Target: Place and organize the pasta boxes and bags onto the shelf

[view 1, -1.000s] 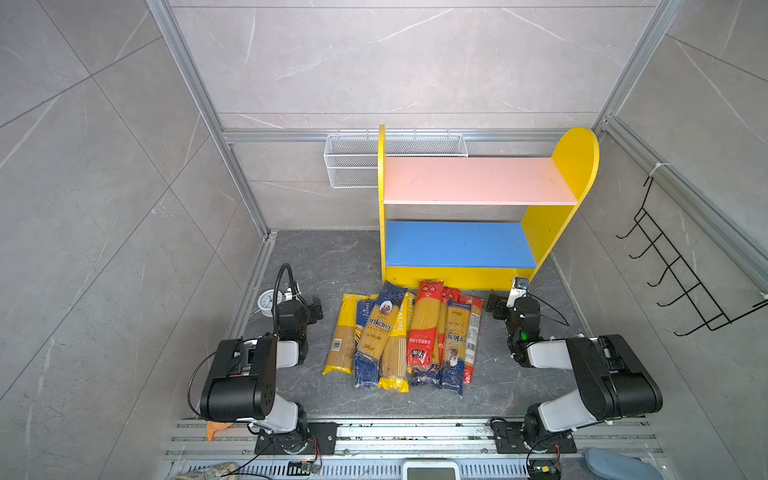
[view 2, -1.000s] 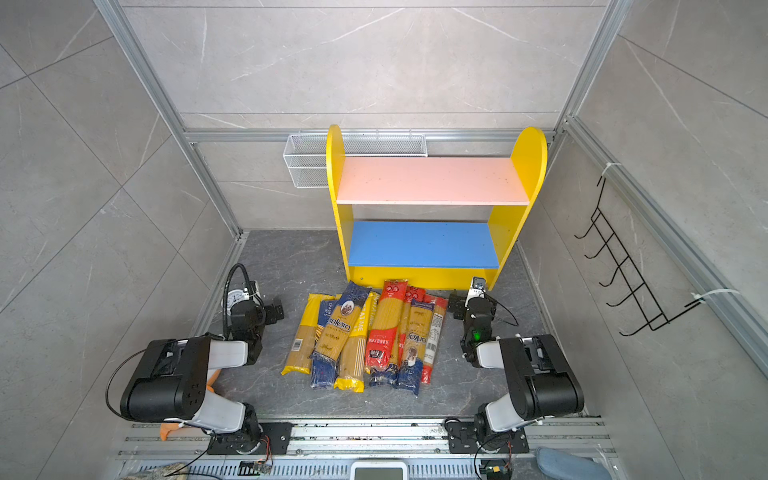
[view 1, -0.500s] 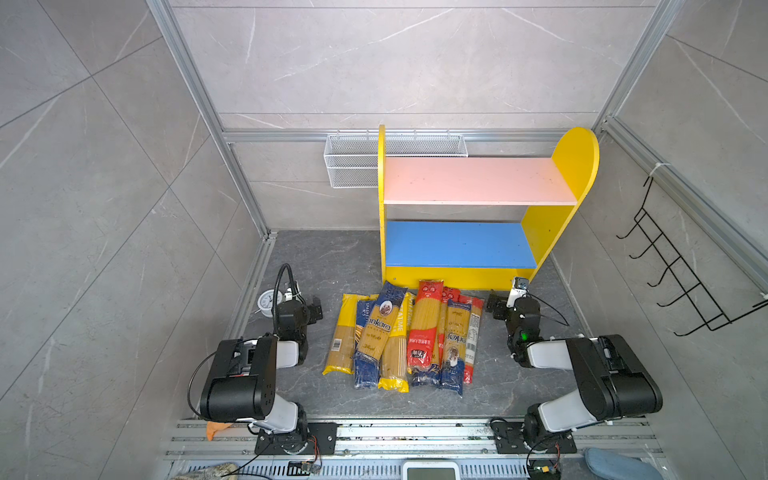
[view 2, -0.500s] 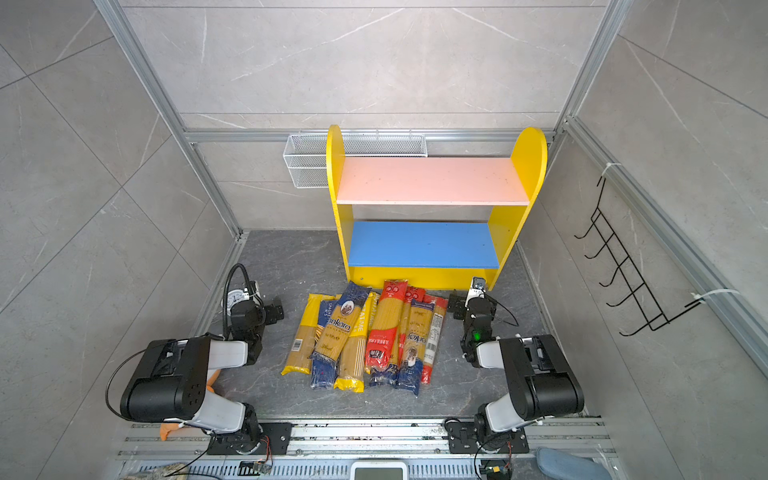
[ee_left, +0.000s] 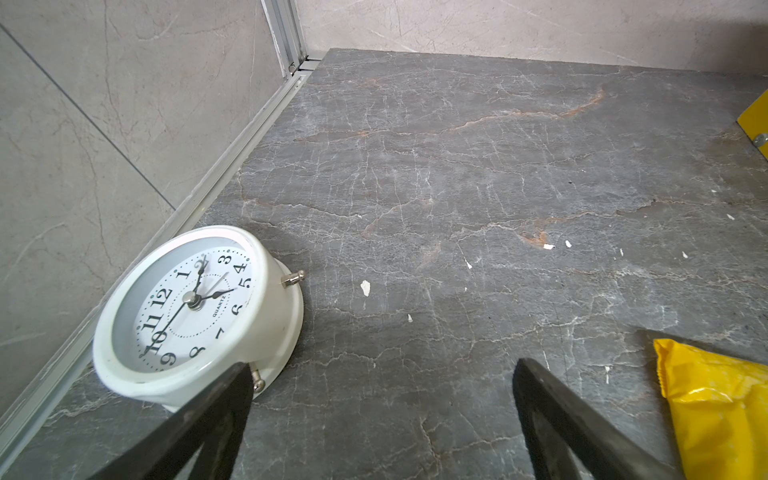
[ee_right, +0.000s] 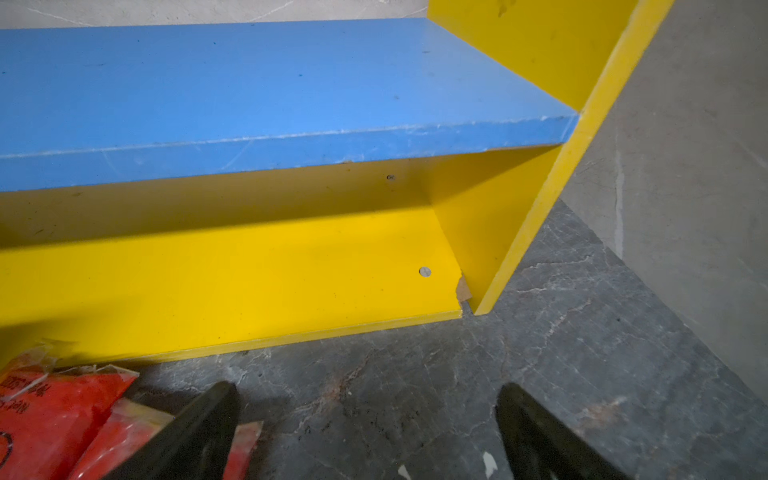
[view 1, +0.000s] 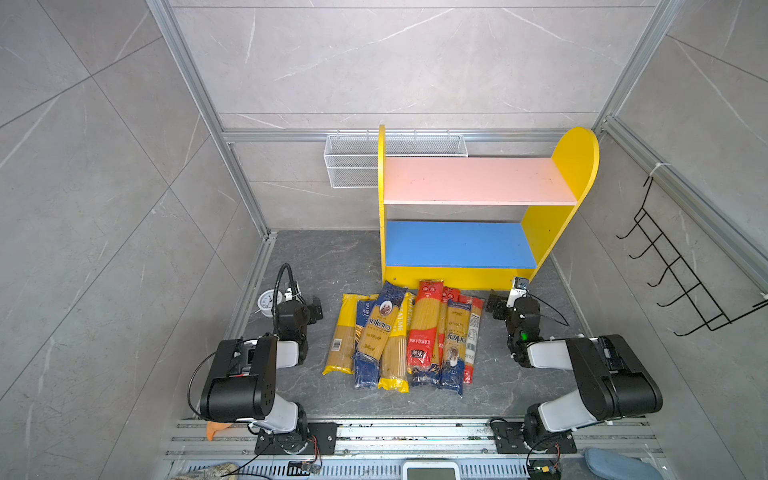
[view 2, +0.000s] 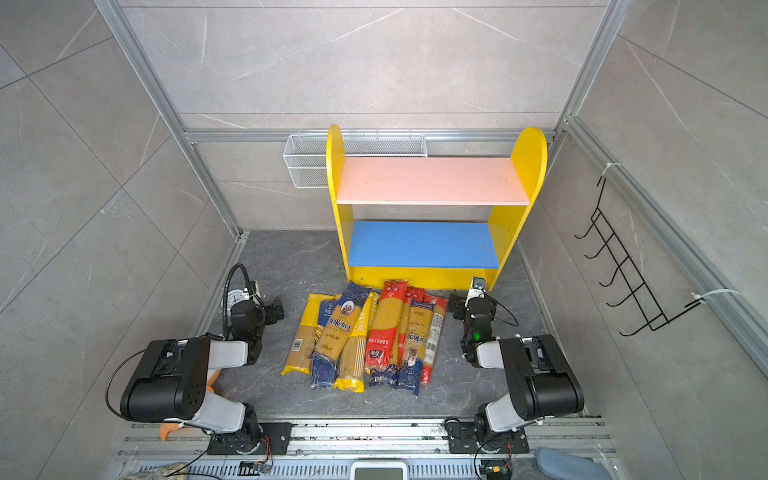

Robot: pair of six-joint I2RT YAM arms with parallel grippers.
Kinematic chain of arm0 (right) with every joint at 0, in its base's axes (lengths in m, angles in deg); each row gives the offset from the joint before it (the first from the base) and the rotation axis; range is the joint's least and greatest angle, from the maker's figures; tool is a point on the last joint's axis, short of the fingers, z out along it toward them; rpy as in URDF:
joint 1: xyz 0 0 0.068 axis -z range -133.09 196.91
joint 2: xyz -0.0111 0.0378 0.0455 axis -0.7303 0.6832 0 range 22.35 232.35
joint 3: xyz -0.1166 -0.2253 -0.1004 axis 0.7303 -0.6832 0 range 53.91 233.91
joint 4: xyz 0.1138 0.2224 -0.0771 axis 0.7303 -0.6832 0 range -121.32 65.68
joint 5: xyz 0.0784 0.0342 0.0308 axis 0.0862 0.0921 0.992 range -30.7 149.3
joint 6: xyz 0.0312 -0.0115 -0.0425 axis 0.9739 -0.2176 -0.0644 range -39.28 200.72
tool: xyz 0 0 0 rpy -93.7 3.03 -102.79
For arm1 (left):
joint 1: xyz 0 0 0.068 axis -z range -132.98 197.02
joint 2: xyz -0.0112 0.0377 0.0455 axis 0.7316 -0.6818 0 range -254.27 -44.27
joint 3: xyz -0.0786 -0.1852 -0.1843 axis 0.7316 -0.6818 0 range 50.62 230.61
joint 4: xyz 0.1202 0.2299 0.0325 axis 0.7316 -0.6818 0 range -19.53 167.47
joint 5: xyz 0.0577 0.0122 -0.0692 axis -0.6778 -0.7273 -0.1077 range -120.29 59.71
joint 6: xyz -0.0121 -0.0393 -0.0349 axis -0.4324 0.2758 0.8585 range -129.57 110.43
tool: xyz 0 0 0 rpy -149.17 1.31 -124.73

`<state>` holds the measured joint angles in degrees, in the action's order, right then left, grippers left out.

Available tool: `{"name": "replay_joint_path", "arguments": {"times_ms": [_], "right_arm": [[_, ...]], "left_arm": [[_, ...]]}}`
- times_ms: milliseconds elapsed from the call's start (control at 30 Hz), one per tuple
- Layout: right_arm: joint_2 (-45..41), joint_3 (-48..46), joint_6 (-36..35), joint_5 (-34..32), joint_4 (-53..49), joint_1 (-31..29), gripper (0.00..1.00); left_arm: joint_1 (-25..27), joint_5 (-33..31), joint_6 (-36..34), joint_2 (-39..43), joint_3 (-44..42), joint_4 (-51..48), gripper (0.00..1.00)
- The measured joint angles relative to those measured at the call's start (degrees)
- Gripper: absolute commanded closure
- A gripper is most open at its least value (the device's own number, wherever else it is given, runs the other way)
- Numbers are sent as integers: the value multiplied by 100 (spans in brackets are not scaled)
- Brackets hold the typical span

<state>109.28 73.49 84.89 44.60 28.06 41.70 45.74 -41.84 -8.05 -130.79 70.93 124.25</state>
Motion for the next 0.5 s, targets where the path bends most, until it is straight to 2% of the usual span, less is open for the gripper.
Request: {"name": "replay_joint_path", "arguments": {"times_ms": [233, 500], "right_arm": [[-15, -9, -17, -345, 20, -153, 0], [-22, -11, -17, -446, 20, -153, 0]], "left_arm": [[0, 22, -4, 4, 2, -11, 0], [125, -245, 0, 756, 348, -1051, 2]]}}
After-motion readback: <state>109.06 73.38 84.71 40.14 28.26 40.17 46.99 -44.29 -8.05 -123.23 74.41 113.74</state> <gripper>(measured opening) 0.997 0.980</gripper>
